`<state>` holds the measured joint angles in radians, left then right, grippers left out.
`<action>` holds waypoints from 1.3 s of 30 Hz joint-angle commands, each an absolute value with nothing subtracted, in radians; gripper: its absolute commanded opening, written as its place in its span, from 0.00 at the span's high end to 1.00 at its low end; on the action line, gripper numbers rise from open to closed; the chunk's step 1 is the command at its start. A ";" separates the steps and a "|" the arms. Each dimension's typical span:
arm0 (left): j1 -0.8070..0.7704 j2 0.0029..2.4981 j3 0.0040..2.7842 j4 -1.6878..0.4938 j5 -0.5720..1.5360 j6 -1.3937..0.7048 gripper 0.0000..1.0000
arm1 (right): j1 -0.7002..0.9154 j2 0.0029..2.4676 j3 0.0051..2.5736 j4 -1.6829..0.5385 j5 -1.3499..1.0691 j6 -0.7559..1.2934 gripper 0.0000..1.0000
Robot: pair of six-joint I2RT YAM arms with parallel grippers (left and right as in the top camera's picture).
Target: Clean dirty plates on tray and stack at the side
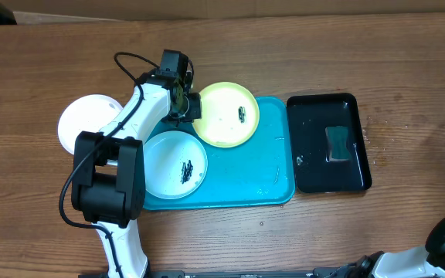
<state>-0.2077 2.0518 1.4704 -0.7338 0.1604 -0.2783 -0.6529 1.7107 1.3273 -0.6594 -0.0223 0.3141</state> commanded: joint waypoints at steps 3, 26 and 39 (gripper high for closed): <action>-0.208 2.055 1.462 -0.793 0.291 -0.313 0.96 | -0.651 1.713 1.335 -0.655 -0.025 0.319 0.00; -0.300 2.055 1.461 -0.889 0.345 -0.368 0.96 | -0.651 1.713 1.335 -0.656 -0.025 0.319 0.00; -0.307 2.055 1.461 -0.873 0.218 -0.409 0.96 | -0.651 1.713 1.335 -0.656 -0.025 0.319 0.00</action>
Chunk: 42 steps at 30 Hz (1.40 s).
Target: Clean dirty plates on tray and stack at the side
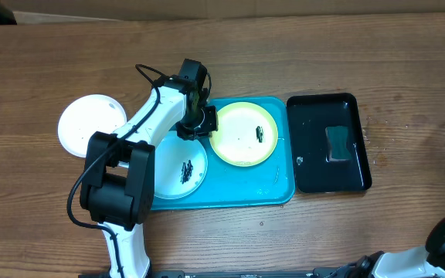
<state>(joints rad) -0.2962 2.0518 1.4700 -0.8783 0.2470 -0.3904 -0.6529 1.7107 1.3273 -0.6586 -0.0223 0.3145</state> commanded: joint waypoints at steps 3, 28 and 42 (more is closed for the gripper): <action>-0.315 2.055 1.461 -0.870 0.217 -0.408 0.96 | -0.651 1.713 1.335 -0.656 -0.025 0.319 0.00; -0.327 2.055 1.461 -0.867 0.192 -0.382 0.96 | -0.651 1.713 1.335 -0.656 -0.025 0.319 0.00; -0.326 2.055 1.461 -0.881 0.170 -0.382 0.96 | -0.651 1.713 1.335 -0.656 -0.025 0.319 0.00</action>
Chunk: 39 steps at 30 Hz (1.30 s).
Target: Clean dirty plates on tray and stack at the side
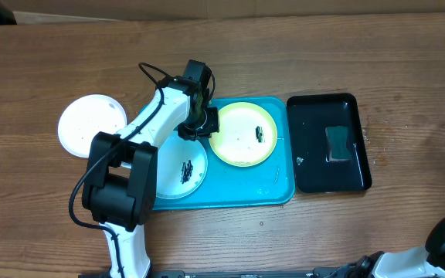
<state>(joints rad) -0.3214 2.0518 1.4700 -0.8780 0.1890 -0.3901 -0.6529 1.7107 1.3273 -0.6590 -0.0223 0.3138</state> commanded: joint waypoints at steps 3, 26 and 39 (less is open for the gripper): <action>-0.326 2.055 1.461 -0.875 0.177 -0.382 0.96 | -0.651 1.713 1.335 -0.656 -0.025 0.319 0.00; -0.326 2.055 1.461 -0.902 0.177 -0.378 0.96 | -0.574 1.595 1.337 -0.931 -0.256 0.227 0.48; -0.326 2.055 1.461 -0.888 0.214 -0.377 0.96 | -0.082 1.578 1.333 -1.128 -0.014 0.048 0.43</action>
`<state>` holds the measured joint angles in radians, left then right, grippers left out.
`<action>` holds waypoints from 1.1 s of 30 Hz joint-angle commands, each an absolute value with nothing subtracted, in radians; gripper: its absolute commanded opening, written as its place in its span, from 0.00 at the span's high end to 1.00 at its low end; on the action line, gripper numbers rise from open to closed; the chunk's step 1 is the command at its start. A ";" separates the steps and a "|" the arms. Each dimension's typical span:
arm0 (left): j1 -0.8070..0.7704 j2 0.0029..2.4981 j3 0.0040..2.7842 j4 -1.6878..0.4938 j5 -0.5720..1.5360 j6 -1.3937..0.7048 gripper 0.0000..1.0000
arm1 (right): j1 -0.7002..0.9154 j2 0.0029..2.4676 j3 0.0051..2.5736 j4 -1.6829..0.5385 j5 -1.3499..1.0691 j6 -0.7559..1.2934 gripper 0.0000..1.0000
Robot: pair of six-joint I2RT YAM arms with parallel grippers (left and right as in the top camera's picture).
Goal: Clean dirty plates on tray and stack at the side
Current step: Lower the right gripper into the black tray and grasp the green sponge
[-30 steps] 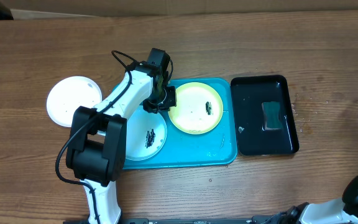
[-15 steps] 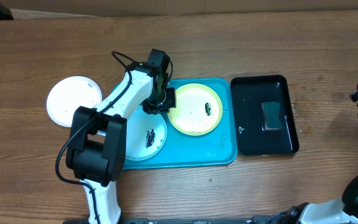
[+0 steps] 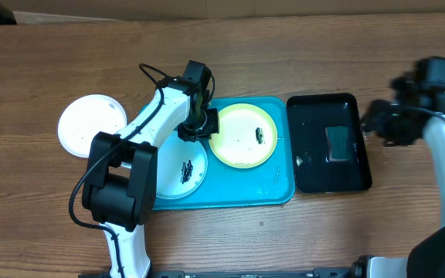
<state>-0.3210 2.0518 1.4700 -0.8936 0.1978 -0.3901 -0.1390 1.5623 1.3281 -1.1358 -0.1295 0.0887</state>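
Note:
A yellow-green plate (image 3: 238, 143) with a dark smear of dirt (image 3: 259, 134) lies on the right half of the blue tray (image 3: 276, 189). My left gripper (image 3: 207, 123) is shut on that plate's left rim. A pale blue plate (image 3: 170, 179) with dark crumbs (image 3: 185, 171) sits on the tray's left half, partly under my left arm. A clean white plate (image 3: 91, 123) rests on the table left of the tray. My right gripper (image 3: 371, 122) hangs at the right edge of the black tray (image 3: 315, 174); its fingers are too dark to read.
The black tray stands right of the blue tray and holds a grey-green sponge (image 3: 338, 144) in a film of water. A few small scraps lie on the blue tray near its right edge (image 3: 276, 176). Bare wooden table surrounds everything.
My right arm has come into view from the right and its gripper now sits beside the black tray. The left gripper and both plates have not moved.
My left gripper first held the yellow plate by its rim at the tray's back edge, overhanging it. Then the plate lay further right, fully on the tray, and has stayed there. Now the right arm has appeared by the black tray.

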 commanded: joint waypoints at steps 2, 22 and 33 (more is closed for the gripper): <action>-0.326 2.055 1.461 -0.888 0.214 -0.377 0.96 | -0.033 1.593 1.329 -1.119 0.012 0.047 0.43; -0.326 2.055 1.461 -0.878 0.214 -0.363 0.96 | 0.041 1.843 1.264 -1.028 0.056 0.028 0.42; -0.326 2.055 1.461 -0.878 0.214 -0.363 0.96 | 0.040 1.843 1.177 -0.922 0.050 0.028 0.49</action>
<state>-0.3214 2.0518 1.4700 -0.8791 0.1986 -0.3859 0.0399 1.8416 1.1847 -0.9333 0.0555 0.0292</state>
